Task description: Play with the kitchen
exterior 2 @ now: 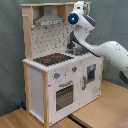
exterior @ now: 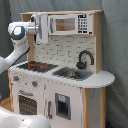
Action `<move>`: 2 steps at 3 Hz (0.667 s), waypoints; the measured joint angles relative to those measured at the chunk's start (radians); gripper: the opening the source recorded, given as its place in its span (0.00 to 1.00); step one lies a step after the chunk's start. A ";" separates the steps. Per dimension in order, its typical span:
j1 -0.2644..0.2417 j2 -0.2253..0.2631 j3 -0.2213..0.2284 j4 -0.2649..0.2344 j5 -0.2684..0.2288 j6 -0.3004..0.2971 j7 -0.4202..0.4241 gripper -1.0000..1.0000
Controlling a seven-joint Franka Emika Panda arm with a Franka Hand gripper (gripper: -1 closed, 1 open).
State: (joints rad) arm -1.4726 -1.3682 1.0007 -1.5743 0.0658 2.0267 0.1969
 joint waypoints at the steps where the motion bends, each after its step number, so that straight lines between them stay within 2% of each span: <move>1: 0.053 0.000 -0.017 -0.074 -0.001 0.051 -0.008 0.00; 2: 0.085 0.000 -0.026 -0.130 -0.001 0.132 -0.012 0.00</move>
State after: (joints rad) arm -1.3872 -1.3680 0.9749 -1.7042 0.0645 2.1590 0.1845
